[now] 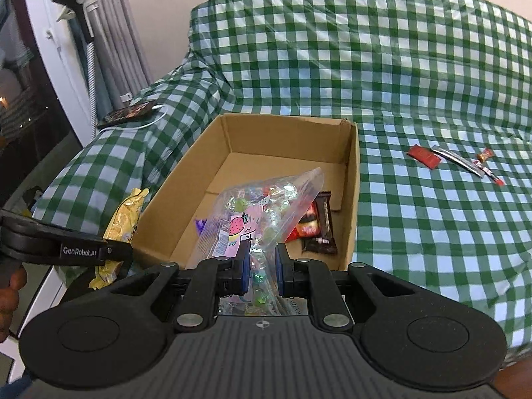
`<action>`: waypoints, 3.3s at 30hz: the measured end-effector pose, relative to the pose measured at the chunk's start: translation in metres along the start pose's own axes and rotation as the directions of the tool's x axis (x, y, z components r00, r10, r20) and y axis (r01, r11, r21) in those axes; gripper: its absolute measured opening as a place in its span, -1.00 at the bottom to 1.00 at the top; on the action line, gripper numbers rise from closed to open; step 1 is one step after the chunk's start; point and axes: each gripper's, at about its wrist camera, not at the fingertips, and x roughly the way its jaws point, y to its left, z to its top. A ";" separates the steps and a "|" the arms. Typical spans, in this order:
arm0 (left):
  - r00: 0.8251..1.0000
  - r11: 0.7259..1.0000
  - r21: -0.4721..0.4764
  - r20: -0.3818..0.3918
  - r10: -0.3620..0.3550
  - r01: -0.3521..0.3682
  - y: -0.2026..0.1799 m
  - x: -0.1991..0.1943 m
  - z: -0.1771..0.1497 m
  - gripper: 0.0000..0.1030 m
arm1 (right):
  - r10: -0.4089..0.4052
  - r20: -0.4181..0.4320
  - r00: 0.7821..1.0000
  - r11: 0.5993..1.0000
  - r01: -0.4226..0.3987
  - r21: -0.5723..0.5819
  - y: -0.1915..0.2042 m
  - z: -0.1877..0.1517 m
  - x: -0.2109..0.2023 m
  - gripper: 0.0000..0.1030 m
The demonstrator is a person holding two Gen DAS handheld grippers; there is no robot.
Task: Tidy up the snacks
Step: 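Carry the yellow bar with left tool while right carries the candy bag over the box, then open both tools to drop the yellow bar and candy bag into the box, then lift both tools away from the box toward the remaining snacks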
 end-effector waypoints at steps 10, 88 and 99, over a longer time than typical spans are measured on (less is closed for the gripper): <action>0.999 1.000 0.014 -0.018 0.027 -0.026 -0.004 0.052 0.060 -0.71 | 0.013 -0.019 1.000 0.998 -0.012 0.054 -0.052 0.037 0.068 -0.68; 0.946 0.982 0.007 0.271 0.179 -0.188 -0.027 -0.096 -0.091 0.99 | -0.122 0.194 0.973 0.979 0.150 -0.139 0.080 -0.051 -0.096 0.99; 0.953 0.980 0.026 0.241 0.184 -0.196 -0.031 -0.084 -0.085 0.99 | -0.115 0.169 0.979 0.983 0.137 -0.119 0.071 -0.052 -0.086 0.99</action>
